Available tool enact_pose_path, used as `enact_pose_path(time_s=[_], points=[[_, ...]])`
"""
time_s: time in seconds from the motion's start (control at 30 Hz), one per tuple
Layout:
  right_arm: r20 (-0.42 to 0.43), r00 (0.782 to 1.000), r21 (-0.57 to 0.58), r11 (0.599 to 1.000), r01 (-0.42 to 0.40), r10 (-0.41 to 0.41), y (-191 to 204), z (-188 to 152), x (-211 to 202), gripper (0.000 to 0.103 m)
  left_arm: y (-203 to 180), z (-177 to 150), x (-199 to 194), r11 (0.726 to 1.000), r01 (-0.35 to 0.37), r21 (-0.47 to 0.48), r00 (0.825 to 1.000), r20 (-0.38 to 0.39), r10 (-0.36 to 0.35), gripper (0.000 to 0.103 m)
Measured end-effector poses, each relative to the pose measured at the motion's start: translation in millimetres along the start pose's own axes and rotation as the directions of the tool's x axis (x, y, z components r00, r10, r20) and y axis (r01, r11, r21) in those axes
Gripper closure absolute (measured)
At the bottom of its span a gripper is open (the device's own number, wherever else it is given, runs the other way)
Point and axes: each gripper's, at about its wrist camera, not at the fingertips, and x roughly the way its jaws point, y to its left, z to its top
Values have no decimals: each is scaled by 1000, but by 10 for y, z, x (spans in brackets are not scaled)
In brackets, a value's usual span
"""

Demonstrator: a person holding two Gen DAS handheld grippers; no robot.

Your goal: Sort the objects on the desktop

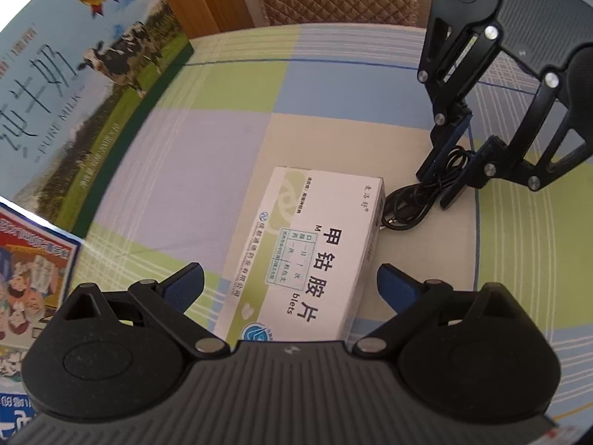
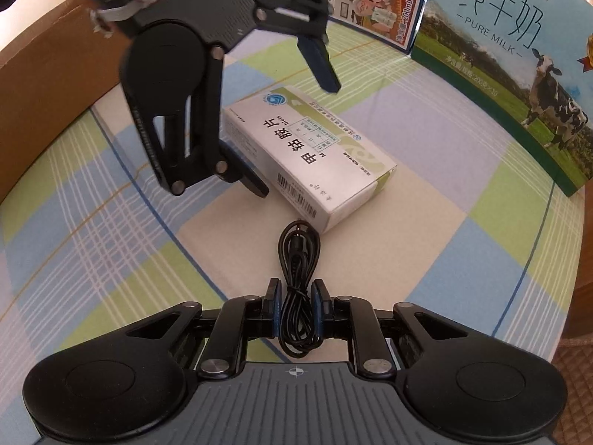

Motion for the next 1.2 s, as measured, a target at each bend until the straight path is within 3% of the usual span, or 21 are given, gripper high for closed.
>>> enact_pose_path(time_s=[0.13,0.17,0.27,0.47,0.63,0.77,1.0,1.2], points=[[-6,1000,-11,1000,9,-9,56,-57,-27,90,27,-36,63,998,52,-20,999,-13,-52,18],[-8,1000,-8,1000,13,-13,58,-73,-30,90,33,-45,55,998,56,-33,998,-10,-56,25],[-15,999,11,999,31,-31,53,-147,-53,90,-20,-100,17,997,54,-50,998,-14,-54,32],[-34,998,123,991,49,-45,82,-360,-182,90,-345,-175,-105,993,43,-114,996,-71,-51,34],[-60,998,178,984,13,-2,332,-578,-338,90,-884,-214,-262,980,8,-199,982,-185,-45,34],[-67,997,225,974,-22,38,546,-705,-440,90,-1302,-382,-432,935,-22,-353,968,-243,-69,34],[-68,993,295,953,-71,95,1011,-755,-535,90,-2074,-663,-808,850,-92,-518,977,-210,-23,34],[-75,996,243,970,-25,44,1440,-794,-591,90,-2638,-853,-1013,832,-169,-528,981,-169,92,34]])
